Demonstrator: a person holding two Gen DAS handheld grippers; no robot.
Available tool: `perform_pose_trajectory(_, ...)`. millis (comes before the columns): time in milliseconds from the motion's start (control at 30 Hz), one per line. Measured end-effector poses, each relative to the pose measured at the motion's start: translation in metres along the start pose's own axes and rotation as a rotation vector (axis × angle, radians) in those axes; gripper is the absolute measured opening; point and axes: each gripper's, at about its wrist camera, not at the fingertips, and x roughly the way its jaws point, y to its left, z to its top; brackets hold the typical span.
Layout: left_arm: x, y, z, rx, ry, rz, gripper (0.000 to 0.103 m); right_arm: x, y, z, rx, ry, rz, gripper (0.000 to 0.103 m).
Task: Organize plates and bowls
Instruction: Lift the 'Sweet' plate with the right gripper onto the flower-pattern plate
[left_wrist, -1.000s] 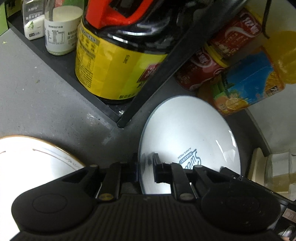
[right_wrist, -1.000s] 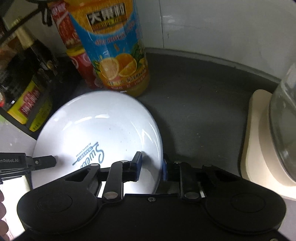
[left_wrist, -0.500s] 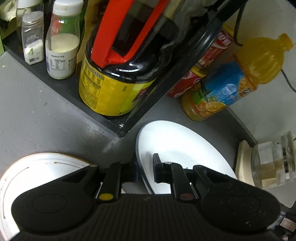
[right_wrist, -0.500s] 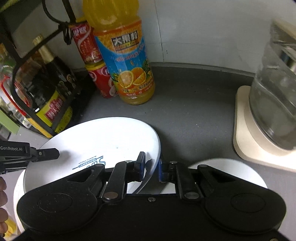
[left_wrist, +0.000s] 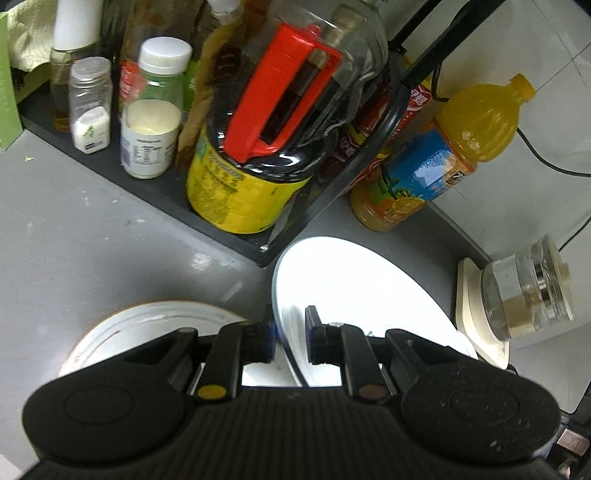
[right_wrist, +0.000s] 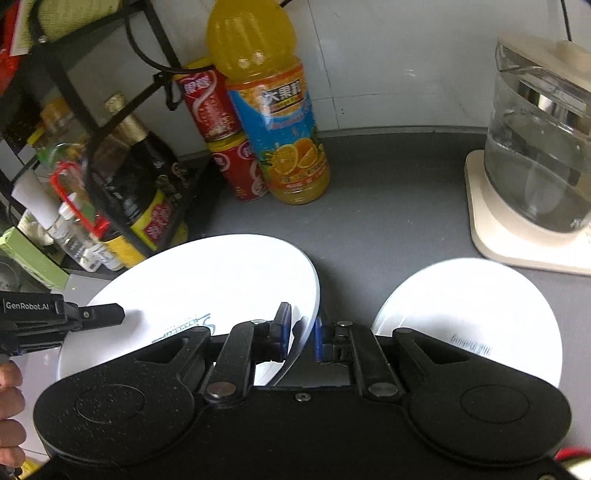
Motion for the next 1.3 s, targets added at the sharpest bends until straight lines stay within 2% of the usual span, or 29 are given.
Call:
perform_pose_trajectory(633,-0.048,0.063,-0.032,0.024,0.027,-0.004,0.013,-0.024,0.054,-0.055,0.015,-0.025,0.014,0.013)
perform_pose_trajectory(833,-0.051,0.081,-0.041,0.010,0.031,0.002,0.013,-0.020,0.067,-0.067,-0.006,-0.019,0.014,0.013)
perform_pose_trajectory(1300,-0.040,0.107,-0.063,-0.010,0.101,0.035,0.013,-0.010,0.080,-0.086,-0.012,0.022,-0.018,0.010)
